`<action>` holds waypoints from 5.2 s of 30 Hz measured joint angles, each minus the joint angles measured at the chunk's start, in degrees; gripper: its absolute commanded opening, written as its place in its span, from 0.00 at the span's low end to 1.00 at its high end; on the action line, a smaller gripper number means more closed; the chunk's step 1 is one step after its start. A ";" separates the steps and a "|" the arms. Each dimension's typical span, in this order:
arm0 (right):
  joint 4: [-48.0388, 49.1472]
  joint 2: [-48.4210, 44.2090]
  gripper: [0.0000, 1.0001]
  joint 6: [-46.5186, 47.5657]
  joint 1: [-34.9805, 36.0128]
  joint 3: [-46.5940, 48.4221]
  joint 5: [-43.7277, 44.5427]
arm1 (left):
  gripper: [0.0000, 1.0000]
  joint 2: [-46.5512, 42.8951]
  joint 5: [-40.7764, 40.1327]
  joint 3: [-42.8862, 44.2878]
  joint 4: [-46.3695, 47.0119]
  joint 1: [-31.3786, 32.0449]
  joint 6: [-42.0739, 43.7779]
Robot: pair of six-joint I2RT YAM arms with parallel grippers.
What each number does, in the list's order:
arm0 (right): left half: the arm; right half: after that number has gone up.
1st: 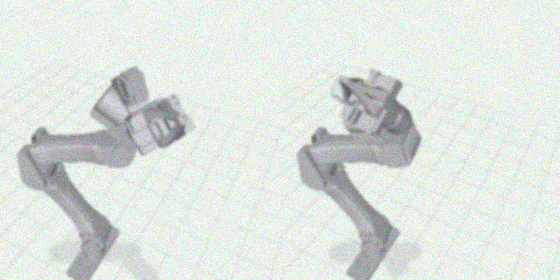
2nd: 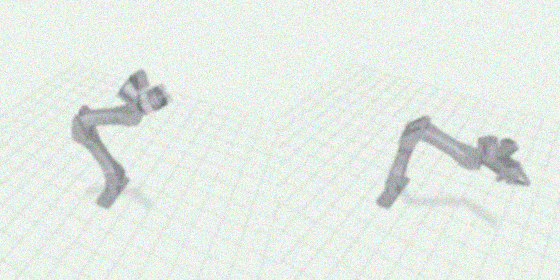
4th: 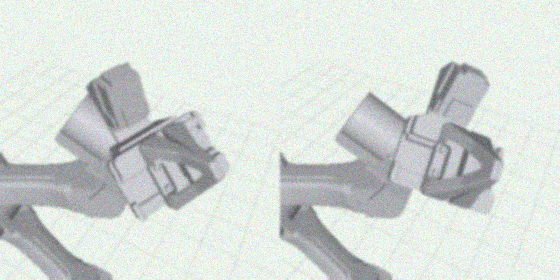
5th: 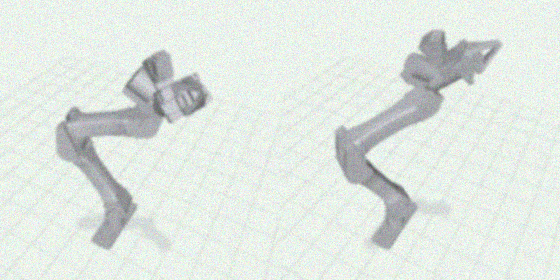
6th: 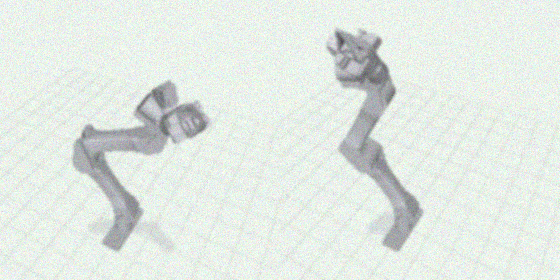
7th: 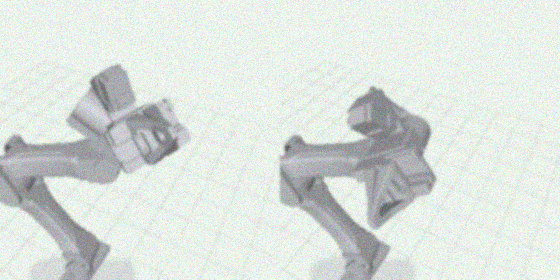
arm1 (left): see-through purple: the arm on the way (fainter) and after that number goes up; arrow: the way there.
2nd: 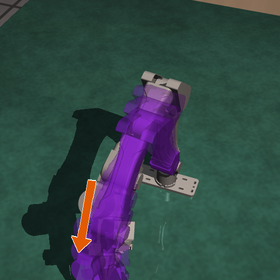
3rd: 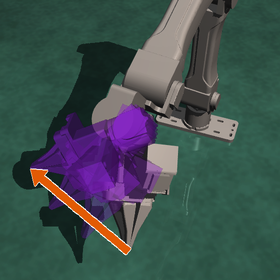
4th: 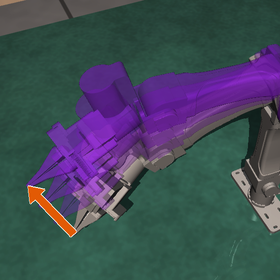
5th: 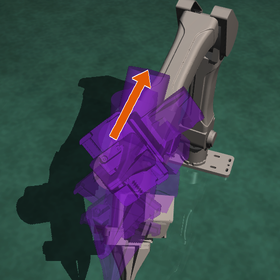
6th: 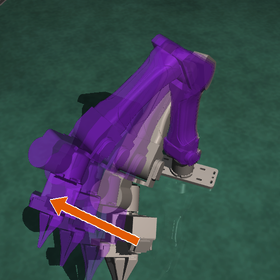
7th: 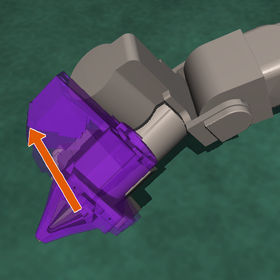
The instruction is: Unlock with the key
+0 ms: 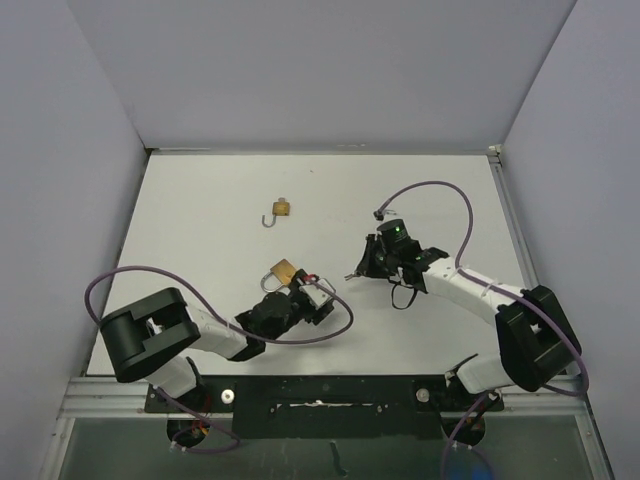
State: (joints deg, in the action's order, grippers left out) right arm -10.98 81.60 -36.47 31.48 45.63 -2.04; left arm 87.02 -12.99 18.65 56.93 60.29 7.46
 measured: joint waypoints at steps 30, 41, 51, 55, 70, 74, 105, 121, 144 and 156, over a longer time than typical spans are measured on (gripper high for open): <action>-3.30 -3.08 0.00 0.66 0.20 0.00 0.42 | 0.38 10.78 11.58 6.58 11.87 -0.13 16.31; -3.58 -3.08 0.00 0.63 0.87 0.00 0.55 | 0.31 15.12 11.34 8.22 13.31 -1.75 18.75; -3.72 -3.08 0.00 0.63 1.22 0.00 0.55 | 0.30 16.92 11.52 9.38 14.95 -2.56 19.87; -3.72 -3.08 0.00 0.63 1.22 0.00 0.55 | 0.29 17.16 11.80 9.46 14.97 -2.64 20.31; -3.72 -3.08 0.00 0.63 1.22 0.00 0.55 | 0.12 17.92 14.14 10.12 15.32 -2.64 21.33; -3.69 -3.08 0.00 0.63 1.22 0.00 0.57 | 0.00 17.90 15.04 10.12 15.34 -2.64 21.46; 10.23 -30.32 0.45 6.75 -7.37 -15.63 -3.54 | 0.00 1.33 37.29 15.78 -2.36 -20.46 -16.81; 32.70 -32.83 0.37 8.90 -10.58 -25.24 -20.22 | 0.00 5.99 59.01 12.79 9.03 -23.82 -43.52; 49.48 -22.32 0.29 4.57 -10.78 -28.96 -33.51 | 0.00 17.29 60.41 15.41 21.66 -23.91 -53.37; 56.89 -18.82 0.25 1.38 -10.75 -29.90 -35.06 | 0.00 17.81 59.60 15.43 25.55 -23.85 -55.95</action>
State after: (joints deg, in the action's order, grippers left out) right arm 45.91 62.78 -35.09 20.73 15.73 -37.10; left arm 104.84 46.61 34.09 82.48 36.45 -48.49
